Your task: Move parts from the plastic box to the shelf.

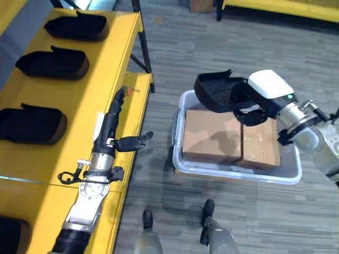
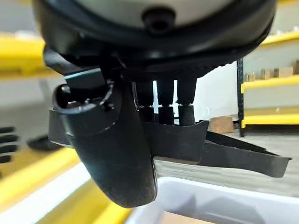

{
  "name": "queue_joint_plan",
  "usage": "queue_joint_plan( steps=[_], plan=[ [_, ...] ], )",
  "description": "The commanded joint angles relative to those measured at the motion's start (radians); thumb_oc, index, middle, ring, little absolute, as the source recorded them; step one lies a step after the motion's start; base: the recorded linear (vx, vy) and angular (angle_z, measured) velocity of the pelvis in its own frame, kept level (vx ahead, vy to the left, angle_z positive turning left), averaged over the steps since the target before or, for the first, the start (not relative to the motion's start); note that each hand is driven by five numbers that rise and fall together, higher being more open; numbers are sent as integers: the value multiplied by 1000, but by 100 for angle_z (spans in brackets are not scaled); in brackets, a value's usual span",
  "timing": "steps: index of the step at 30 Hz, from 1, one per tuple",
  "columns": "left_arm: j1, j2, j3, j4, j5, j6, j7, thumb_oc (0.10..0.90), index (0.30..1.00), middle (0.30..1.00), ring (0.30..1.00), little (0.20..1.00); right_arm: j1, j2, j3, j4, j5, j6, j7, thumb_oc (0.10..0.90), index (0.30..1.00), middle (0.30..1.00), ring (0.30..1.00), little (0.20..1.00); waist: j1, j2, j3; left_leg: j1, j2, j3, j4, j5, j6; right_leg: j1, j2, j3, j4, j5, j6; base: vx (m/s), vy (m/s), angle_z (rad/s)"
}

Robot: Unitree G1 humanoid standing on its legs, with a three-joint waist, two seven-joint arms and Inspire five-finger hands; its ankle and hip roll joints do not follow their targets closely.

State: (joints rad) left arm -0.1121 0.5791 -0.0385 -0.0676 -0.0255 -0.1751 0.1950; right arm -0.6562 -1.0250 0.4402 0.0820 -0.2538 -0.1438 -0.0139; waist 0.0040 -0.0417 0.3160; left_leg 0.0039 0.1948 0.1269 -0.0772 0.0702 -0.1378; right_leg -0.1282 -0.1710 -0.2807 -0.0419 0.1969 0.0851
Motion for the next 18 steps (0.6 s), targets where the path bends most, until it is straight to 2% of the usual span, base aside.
queue_joint_plan(
  steps=[1,2,5,8,10,12,14,16,18],
  plan=[
    [-24,66,-69,-28,96,-98,76,900,1000,1000,1000,1000,-19,40,10,-55,107,-34,-37,400,300,300,300,300,8,-36,-224,2,29,-32,-10,19,-25,55,-94,-19,44,-25,132,49,35,-13],
    [-54,95,-83,-21,169,-94,99,900,1000,1000,1000,1000,-34,61,27,-50,136,-34,-28,400,300,300,300,300,5,-36,-241,14,29,-27,-10,13,-23,62,-96,-14,48,-29,134,39,23,-6],
    [-83,119,-100,-13,229,-93,110,900,1000,1000,1000,1000,-47,80,40,-50,152,-39,-24,400,300,300,300,300,0,-37,-253,26,28,-21,-10,6,-20,71,-97,-8,50,-30,136,53,27,-1],
    [-139,179,-146,-3,350,-99,129,900,1000,1000,1000,1000,-74,100,71,-41,169,-47,-19,400,300,300,300,300,-5,-36,-268,41,24,-17,-10,-2,-15,82,-99,-3,51,-32,140,36,19,-5],
    [-197,237,-209,-6,464,-104,161,900,1000,1000,1000,1000,-100,119,106,-28,179,-56,-21,400,300,300,300,300,-12,-34,-279,54,18,-14,-10,-11,-10,88,-100,7,55,-36,143,40,34,-8],
    [-206,247,-220,-7,494,-102,173,900,1000,1000,1000,1000,-105,121,112,-28,183,-58,-20,400,300,300,300,300,-14,-33,-281,57,19,-13,-10,-12,-9,89,-102,10,56,-36,144,20,22,-5],
    [-260,285,-279,-6,578,-102,187,900,1000,1000,1000,1000,-119,131,138,-27,191,-64,-17,400,300,300,300,300,-24,-30,-291,66,16,-11,-10,-18,-6,95,-103,15,60,-39,148,35,18,-1],
    [-276,292,-297,-3,597,-104,192,900,1000,1000,1000,1000,-121,134,144,-26,193,-66,-14,400,300,300,300,300,-26,-29,-293,68,15,-11,-10,-19,-6,96,-103,17,60,-39,149,0,0,0],
    [-333,314,-355,4,653,-105,202,900,1000,1000,1000,1000,-134,142,170,-26,200,-74,-10,400,300,300,300,300,-34,-28,-300,76,14,-5,-10,-23,-4,98,-103,22,60,-40,150,17,8,-1]
  ],
)
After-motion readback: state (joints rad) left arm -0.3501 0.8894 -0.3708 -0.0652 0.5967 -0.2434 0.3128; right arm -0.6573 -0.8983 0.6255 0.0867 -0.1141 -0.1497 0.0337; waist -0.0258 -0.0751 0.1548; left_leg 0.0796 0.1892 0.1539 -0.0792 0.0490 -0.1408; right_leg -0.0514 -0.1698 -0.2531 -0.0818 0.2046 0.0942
